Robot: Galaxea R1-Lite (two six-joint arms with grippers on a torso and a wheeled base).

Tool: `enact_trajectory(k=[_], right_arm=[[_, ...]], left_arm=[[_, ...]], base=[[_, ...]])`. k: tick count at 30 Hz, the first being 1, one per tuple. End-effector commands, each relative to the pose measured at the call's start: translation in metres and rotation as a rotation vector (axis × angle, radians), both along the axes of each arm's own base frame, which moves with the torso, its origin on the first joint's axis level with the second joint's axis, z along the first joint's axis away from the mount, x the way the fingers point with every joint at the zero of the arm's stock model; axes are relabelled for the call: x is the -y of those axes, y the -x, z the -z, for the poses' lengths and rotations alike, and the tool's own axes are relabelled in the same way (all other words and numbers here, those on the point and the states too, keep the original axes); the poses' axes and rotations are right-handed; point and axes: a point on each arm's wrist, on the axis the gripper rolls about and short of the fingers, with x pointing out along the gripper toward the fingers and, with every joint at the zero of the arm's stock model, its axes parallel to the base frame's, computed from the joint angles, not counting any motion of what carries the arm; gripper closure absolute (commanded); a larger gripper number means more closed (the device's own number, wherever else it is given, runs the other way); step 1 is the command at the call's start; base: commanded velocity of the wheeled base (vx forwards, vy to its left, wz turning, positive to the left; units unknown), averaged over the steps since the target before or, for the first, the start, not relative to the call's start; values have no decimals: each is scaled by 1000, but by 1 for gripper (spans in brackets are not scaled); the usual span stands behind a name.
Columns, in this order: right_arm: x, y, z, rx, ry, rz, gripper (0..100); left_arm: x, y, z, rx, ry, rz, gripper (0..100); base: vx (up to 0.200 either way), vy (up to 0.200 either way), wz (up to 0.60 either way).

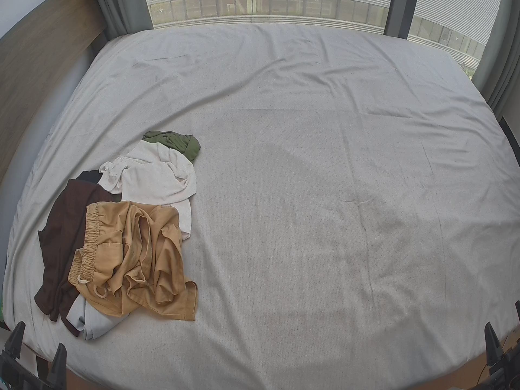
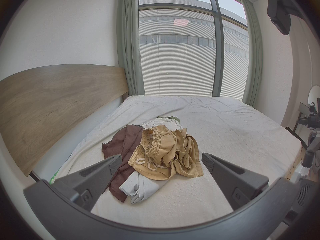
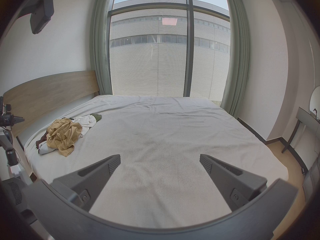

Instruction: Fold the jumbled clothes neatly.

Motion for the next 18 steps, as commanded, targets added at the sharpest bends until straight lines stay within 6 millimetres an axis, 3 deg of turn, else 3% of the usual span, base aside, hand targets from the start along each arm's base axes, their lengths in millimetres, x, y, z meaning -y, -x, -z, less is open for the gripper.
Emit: enact_trajectory(k=[1,14,16,18], right_arm=[[0,0,5,0,0,-4,0],[0,0,2,29,10,-10,0],[0,7,-31,247,17,4,0],[0,-1,-68,296,18,20,0]], left_arm=[[0,0,5,-6,4,0,0],[0,0,5,-6,1,0,0],[0,0,5,-5,-1,0,0],[0,0,5,-6,-3,-1,0]], base=[[0,0,0],[0,0,0],[0,0,0],[0,0,0]])
